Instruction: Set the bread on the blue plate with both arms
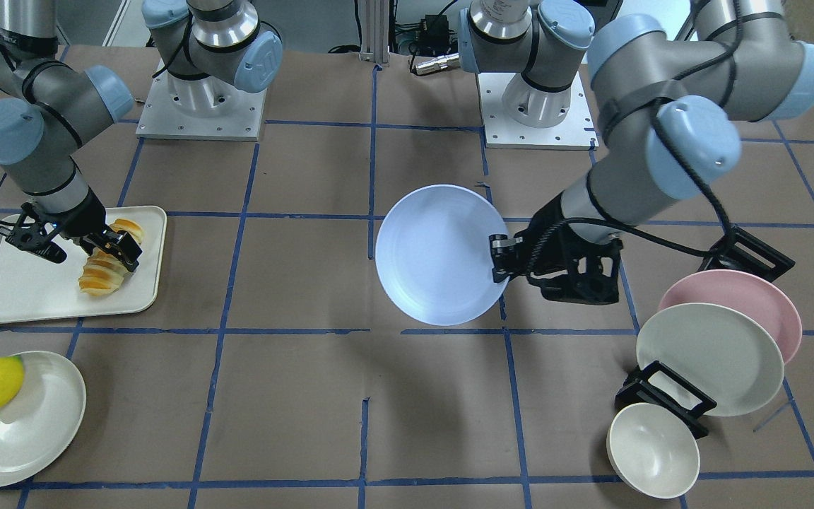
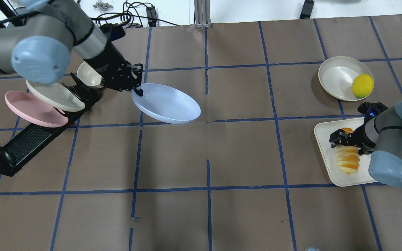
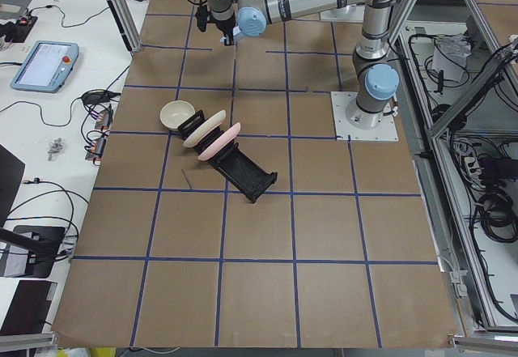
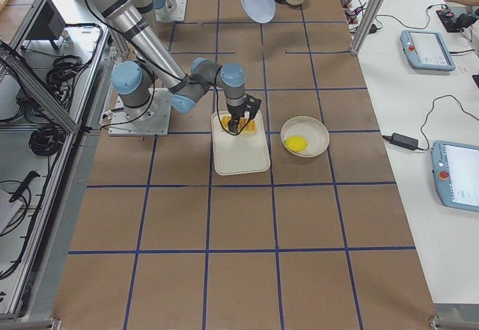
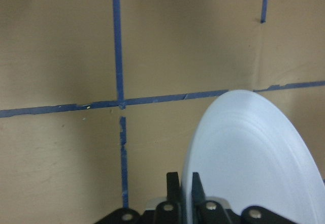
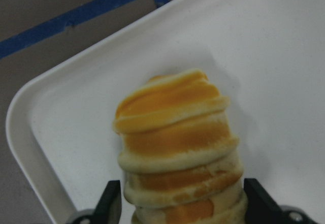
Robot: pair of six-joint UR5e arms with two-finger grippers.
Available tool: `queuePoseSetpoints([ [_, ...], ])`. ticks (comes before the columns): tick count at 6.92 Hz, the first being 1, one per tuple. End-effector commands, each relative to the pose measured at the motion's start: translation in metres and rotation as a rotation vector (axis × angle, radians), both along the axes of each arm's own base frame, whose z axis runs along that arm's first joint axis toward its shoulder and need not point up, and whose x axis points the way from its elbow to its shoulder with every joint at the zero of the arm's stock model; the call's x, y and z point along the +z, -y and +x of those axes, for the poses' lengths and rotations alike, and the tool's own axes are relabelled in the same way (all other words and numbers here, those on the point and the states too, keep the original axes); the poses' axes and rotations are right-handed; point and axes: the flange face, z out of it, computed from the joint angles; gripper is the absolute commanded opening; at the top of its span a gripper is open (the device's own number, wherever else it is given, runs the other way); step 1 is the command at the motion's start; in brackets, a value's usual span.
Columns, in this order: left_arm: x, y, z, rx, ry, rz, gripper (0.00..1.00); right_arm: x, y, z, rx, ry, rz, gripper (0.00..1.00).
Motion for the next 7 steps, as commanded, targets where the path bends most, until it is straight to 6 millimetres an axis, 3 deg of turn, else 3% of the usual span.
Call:
queuePoseSetpoints([
  [1, -0.031, -0.027, -0.063, 0.119, 0.001, -0.054, 0.04, 0.006, 0.002, -0.002, 0.003, -0.012, -0.011, 0.24],
  [2, -0.036, -0.031, -0.072, 0.160, -0.001, -0.068, 0.04, 0.005, 0.001, -0.001, 0.004, -0.011, -0.010, 0.09],
  [3, -0.037, -0.031, -0.073, 0.193, -0.004, -0.063, 0.04, 0.007, 0.000, -0.001, 0.004, -0.013, -0.014, 0.09],
  [4, -0.035, -0.032, -0.076, 0.212, -0.006, -0.060, 0.04, 0.026, 0.002, 0.003, 0.013, -0.036, -0.055, 0.09],
  [6, -0.036, -0.036, -0.090, 0.223, -0.014, -0.078, 0.08, 0.072, 0.014, 0.060, 0.138, -0.082, -0.159, 0.08],
  [7, -0.038, -0.036, -0.090, 0.217, -0.012, -0.076, 0.46, 0.083, 0.018, 0.081, 0.184, -0.085, -0.186, 0.08],
])
